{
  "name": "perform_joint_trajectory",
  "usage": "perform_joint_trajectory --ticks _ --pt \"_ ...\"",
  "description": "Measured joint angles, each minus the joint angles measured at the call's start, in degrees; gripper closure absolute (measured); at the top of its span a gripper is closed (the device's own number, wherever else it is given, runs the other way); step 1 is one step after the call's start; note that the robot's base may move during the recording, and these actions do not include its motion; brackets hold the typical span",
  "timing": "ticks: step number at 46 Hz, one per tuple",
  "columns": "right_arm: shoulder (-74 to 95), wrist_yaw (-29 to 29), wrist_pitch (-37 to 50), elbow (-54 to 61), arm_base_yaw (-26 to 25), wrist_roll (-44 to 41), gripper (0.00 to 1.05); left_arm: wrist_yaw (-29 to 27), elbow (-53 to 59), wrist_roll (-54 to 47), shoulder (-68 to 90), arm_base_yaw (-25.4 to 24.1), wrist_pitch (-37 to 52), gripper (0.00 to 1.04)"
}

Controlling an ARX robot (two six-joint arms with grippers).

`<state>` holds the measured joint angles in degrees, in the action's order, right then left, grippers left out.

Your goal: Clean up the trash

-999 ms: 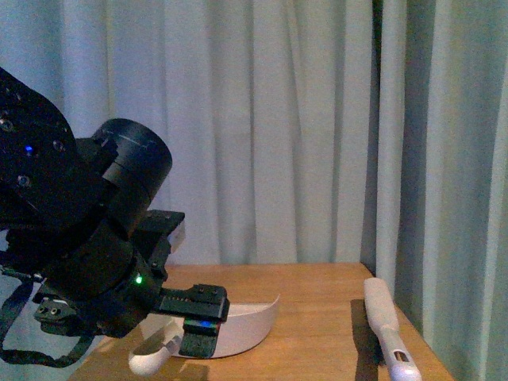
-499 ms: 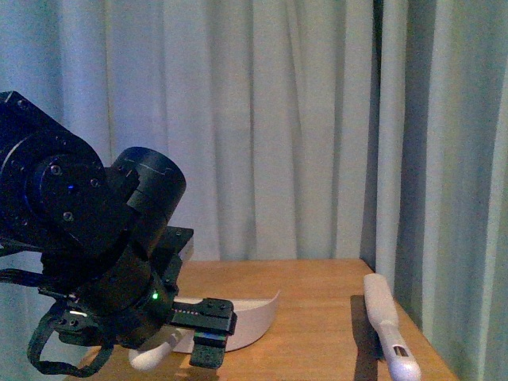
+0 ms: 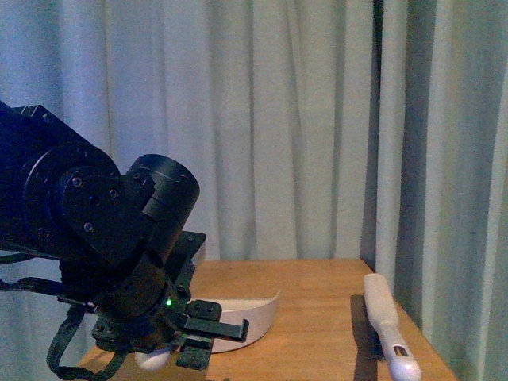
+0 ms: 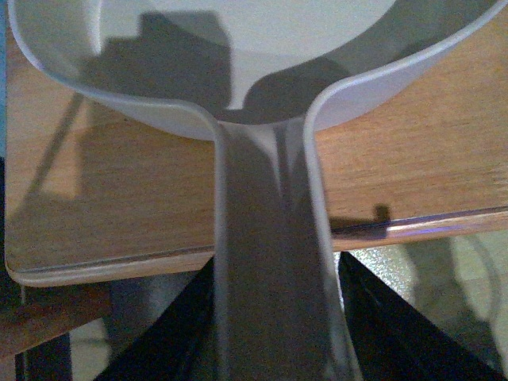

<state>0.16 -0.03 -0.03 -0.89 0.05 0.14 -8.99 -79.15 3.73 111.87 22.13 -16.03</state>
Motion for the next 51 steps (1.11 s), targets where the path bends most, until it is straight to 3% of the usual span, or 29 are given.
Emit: perform_joint_trajectory --ticks 5,18,31,37,44,51 --pt "0.0 -0.02 0.0 0.0 0.0 0.0 0.07 -0.15 0.07 0.24 -0.07 0.17 0.44 0.76" --pt "0.0 -0.02 0.0 0.0 0.0 0.0 0.07 -0.28 4.7 0.17 -3.82 0.9 5.22 0.77" --pt "0.0 0.0 0.0 0.0 0.0 0.02 0.07 -4.61 12.74 -3.76 -12.59 2.16 21.07 0.77" --pt "0.0 0.0 0.0 0.0 0.0 0.0 0.07 -7.06 19.89 -9.09 -19.23 2.91 32.57 0.77" --pt "0.0 0.0 0.0 0.0 0.0 0.0 0.07 -4.46 34.62 -11.58 -33.24 2.95 50.03 0.77" --pt "0.0 0.0 0.0 0.0 0.0 0.0 0.07 -2.62 44.15 -12.09 -44.39 1.01 54.97 0.77"
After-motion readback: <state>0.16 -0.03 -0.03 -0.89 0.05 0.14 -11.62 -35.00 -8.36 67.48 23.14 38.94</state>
